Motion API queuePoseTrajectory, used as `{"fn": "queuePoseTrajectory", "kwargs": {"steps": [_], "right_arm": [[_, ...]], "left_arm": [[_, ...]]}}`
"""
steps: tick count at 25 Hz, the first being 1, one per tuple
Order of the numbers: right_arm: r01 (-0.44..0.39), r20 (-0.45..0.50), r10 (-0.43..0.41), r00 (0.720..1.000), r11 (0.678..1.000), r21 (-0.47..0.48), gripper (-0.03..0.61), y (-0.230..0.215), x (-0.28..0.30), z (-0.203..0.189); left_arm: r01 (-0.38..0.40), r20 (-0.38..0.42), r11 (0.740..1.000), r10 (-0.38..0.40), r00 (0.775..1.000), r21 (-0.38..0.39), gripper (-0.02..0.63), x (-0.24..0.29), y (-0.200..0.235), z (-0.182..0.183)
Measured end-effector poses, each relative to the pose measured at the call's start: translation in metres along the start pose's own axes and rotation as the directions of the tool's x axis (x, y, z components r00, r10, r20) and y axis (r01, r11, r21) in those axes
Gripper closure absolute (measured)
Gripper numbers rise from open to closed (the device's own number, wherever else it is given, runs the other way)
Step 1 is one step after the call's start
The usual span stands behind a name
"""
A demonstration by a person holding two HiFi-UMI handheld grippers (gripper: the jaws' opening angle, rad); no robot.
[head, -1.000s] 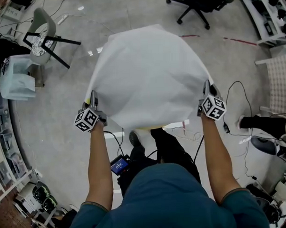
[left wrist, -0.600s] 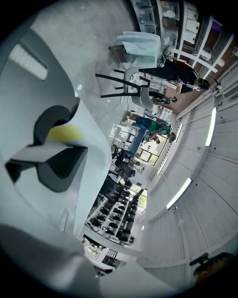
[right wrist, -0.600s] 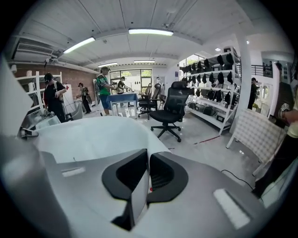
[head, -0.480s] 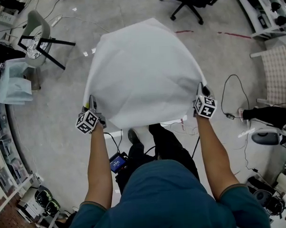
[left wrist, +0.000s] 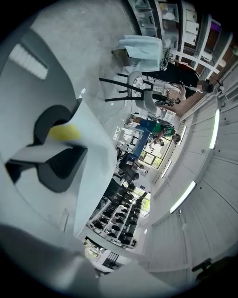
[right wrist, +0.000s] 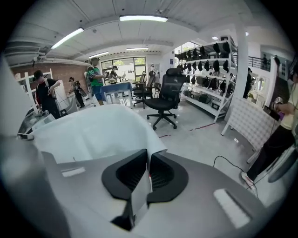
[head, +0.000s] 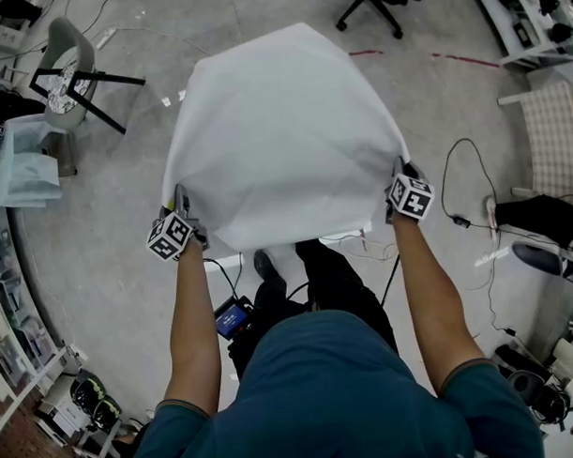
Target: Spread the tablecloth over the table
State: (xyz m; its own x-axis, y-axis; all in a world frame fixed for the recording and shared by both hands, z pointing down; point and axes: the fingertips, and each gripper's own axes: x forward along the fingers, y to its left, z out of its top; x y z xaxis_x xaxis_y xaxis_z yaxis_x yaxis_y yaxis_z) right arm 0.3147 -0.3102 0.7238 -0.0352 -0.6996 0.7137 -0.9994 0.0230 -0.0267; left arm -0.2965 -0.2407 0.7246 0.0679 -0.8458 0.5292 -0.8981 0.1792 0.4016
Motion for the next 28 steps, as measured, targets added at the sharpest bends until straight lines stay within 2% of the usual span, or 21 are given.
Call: {"fn": "queuePoseTrajectory", "kwargs": {"steps": [4, 8, 9, 11, 12, 14, 16, 18, 21, 26, 28], "right_arm": [[-0.004, -0.003, 0.004, 1.000, 0.999, -0.044, 0.563, 0.002, 0.016, 0.021], [-0.060, -0.015, 0.060, 0.998, 0.998, 0.030, 0.561, 0.005, 0.030, 0.022], [-0.082, -0.014, 0.082, 0.996, 0.995, 0.054, 0.561, 0.005, 0.028, 0.018], [-0.122, -0.008, 0.124, 0.992, 0.988, 0.091, 0.551, 0.004, 0.022, 0.004], [-0.143, -0.003, 0.144, 0.990, 0.983, 0.114, 0.539, 0.004, 0.018, -0.004], [-0.198, 0.015, 0.199, 0.980, 0.963, 0.183, 0.499, 0.007, 0.009, -0.021], [-0.278, 0.043, 0.277, 0.960, 0.921, 0.273, 0.480, 0.016, -0.004, -0.040], [-0.354, 0.054, 0.357, 0.933, 0.875, 0.331, 0.474, 0.031, -0.018, -0.059], [-0.414, 0.067, 0.420, 0.905, 0.831, 0.372, 0.455, 0.052, -0.038, -0.082], [-0.440, 0.056, 0.456, 0.888, 0.810, 0.387, 0.449, 0.073, -0.062, -0.106], [-0.463, 0.064, 0.482, 0.874, 0.786, 0.409, 0.448, 0.081, -0.070, -0.114]], "left_arm": [[-0.007, -0.007, 1.000, 0.007, 1.000, 0.010, 0.597, 0.013, -0.002, 0.008], [-0.016, 0.001, 1.000, 0.016, 1.000, -0.013, 0.594, 0.023, 0.001, 0.014], [-0.011, -0.005, 1.000, 0.011, 1.000, -0.016, 0.579, 0.022, 0.000, 0.012], [-0.004, -0.034, 1.000, 0.004, 0.999, -0.020, 0.492, 0.019, 0.002, 0.000], [-0.010, -0.048, 1.000, 0.009, 0.999, -0.021, 0.479, 0.016, 0.005, -0.008], [-0.027, -0.063, 0.999, 0.025, 0.998, -0.030, 0.454, 0.007, 0.011, -0.024], [-0.022, -0.053, 0.998, 0.019, 0.998, -0.065, 0.451, -0.005, 0.011, -0.039], [-0.001, -0.036, 0.992, -0.004, 0.999, -0.124, 0.451, -0.017, 0.009, -0.054], [0.055, -0.040, 0.977, -0.065, 0.997, -0.206, 0.453, -0.033, -0.002, -0.082], [0.140, -0.093, 0.962, -0.166, 0.982, -0.235, 0.435, -0.053, -0.027, -0.125], [0.192, -0.062, 0.934, -0.220, 0.973, -0.301, 0.417, -0.058, -0.042, -0.129]]}}
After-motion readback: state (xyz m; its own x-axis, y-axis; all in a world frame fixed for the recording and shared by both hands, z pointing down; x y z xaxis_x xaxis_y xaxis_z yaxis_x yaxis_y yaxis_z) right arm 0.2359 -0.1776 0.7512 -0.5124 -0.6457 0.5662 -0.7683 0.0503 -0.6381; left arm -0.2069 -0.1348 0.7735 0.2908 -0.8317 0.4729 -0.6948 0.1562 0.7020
